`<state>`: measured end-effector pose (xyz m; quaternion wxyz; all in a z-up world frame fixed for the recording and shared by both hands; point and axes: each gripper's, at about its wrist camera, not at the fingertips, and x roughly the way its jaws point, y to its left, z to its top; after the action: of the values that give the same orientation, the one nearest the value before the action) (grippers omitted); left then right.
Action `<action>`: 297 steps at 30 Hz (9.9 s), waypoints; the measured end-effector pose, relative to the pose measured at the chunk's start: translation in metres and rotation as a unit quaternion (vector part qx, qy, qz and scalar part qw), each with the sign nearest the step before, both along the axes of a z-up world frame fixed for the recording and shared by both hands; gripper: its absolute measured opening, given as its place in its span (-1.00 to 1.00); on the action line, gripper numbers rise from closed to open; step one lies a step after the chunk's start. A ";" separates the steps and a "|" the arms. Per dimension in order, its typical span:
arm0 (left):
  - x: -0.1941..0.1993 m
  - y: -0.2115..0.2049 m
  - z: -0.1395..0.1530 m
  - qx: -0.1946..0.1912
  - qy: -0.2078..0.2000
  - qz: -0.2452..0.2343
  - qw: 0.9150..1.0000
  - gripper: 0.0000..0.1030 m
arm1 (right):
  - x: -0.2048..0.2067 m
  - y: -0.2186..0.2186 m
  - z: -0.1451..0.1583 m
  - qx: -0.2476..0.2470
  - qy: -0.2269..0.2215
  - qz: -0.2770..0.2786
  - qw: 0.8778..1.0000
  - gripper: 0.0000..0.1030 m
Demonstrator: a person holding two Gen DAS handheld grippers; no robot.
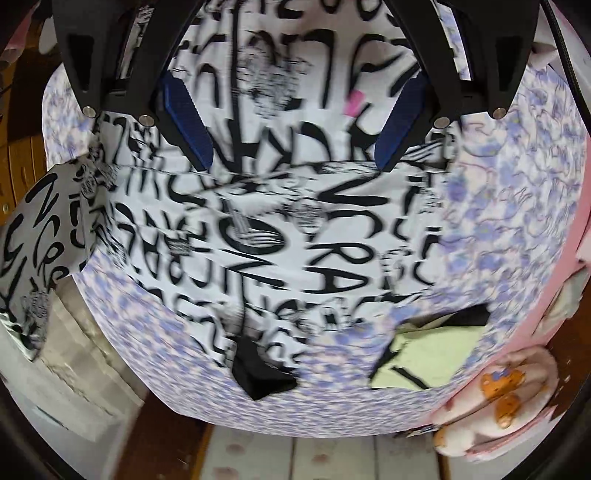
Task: Fold large clothes
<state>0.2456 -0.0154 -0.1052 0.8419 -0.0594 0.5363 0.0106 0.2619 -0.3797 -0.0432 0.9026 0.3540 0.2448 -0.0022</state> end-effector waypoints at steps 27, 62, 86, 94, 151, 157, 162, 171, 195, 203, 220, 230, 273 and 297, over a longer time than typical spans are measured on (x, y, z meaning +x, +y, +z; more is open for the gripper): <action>0.016 0.160 -0.053 -0.052 0.037 0.094 0.994 0.71 | 0.078 0.310 -0.204 -0.192 0.227 0.238 0.925 -0.37; 0.121 0.003 -0.158 -0.218 0.087 0.152 0.960 -0.80 | 0.010 0.062 -0.243 -0.066 0.330 0.105 0.936 -1.00; 0.092 -0.047 -0.103 -0.056 0.063 0.099 0.992 -0.53 | 0.003 0.012 -0.256 -0.046 0.334 0.145 0.930 -1.00; 0.089 -0.147 -0.118 -0.072 0.099 -0.084 0.989 -0.87 | 0.021 0.061 -0.219 -0.045 0.246 0.259 0.933 -1.00; 0.224 -0.032 -0.175 -0.084 0.001 0.052 0.995 -0.59 | 0.153 -0.028 -0.252 -0.136 0.217 0.097 0.962 -1.00; 0.219 -0.007 -0.171 -0.081 0.005 0.091 0.993 -0.63 | 0.141 -0.065 -0.262 -0.095 0.239 0.050 0.965 -1.00; 0.221 0.017 -0.183 -0.056 0.018 0.129 0.990 -0.46 | 0.149 -0.051 -0.265 -0.177 0.268 0.056 0.945 -1.00; 0.234 0.017 -0.190 -0.045 0.031 0.099 0.994 -0.43 | 0.166 -0.049 -0.268 -0.171 0.296 0.047 0.938 -1.00; 0.479 0.032 -0.107 -0.058 0.109 -0.078 0.989 -0.07 | 0.447 0.053 -0.184 0.028 0.290 0.293 0.911 0.04; 0.522 0.050 -0.177 -0.135 0.093 -0.018 0.986 -0.08 | 0.493 0.073 -0.239 0.035 0.239 0.294 0.925 0.04; 0.537 0.034 -0.219 -0.238 0.023 -0.008 0.971 -0.91 | 0.499 0.112 -0.275 0.069 0.170 0.328 0.927 -0.97; 0.493 0.026 -0.129 -0.264 -0.034 -0.063 0.962 -0.91 | 0.457 0.112 -0.199 0.081 0.061 0.377 0.921 -0.98; 0.140 0.012 -0.082 -0.206 0.066 -0.053 0.975 -0.03 | 0.111 0.093 -0.181 -0.018 0.219 0.420 0.881 -0.30; 0.281 0.010 -0.136 -0.239 0.231 0.070 0.941 0.40 | 0.251 0.160 -0.226 0.103 0.491 0.208 0.840 0.18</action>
<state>0.5262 -0.0050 -0.2416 0.6532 -0.2921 0.6971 -0.0459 0.5129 -0.2199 -0.2695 0.6014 0.3386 0.7227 0.0373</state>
